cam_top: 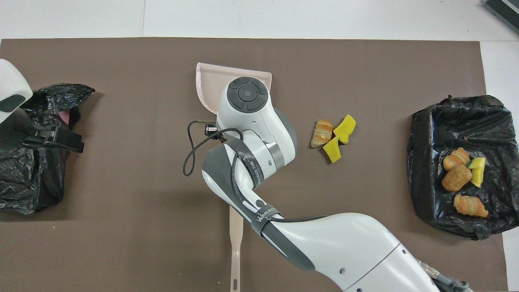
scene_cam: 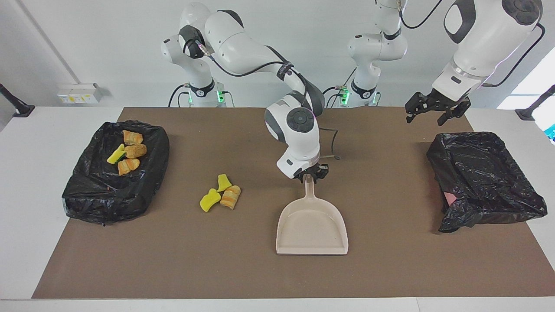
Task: Sweep and dump trash in bin
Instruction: 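Carry the empty dustpan back to the mat center and release it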
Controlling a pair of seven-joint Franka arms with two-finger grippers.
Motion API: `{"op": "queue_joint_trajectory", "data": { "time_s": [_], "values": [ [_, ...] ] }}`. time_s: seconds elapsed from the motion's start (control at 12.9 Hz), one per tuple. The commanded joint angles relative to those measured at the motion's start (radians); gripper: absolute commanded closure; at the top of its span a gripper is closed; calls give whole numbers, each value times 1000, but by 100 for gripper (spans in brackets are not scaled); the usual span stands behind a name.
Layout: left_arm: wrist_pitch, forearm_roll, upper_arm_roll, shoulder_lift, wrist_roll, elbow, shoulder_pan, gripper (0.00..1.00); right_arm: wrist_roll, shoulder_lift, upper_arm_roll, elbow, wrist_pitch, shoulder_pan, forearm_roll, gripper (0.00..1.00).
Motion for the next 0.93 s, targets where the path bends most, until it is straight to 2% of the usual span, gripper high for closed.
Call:
{"op": "queue_joint_trajectory", "data": {
  "time_s": [0.0,0.31,0.46,0.7,0.85],
  "values": [
    [-6,9,1,-10,-2,3,-5,0,-4,-126,10,-111,-6,-11,10,0],
    [36,6,0,3,-7,4,-8,0,-8,-419,24,-413,-12,18,16,0],
    [46,-20,0,38,-13,16,-29,0,-8,-545,38,-569,-11,55,19,0],
    [141,-20,-2,70,-39,13,-116,0,-4,-647,45,-745,8,121,40,0],
    [203,-10,-2,121,-106,13,-191,0,15,-641,53,-837,94,201,126,0]
  ]
}}
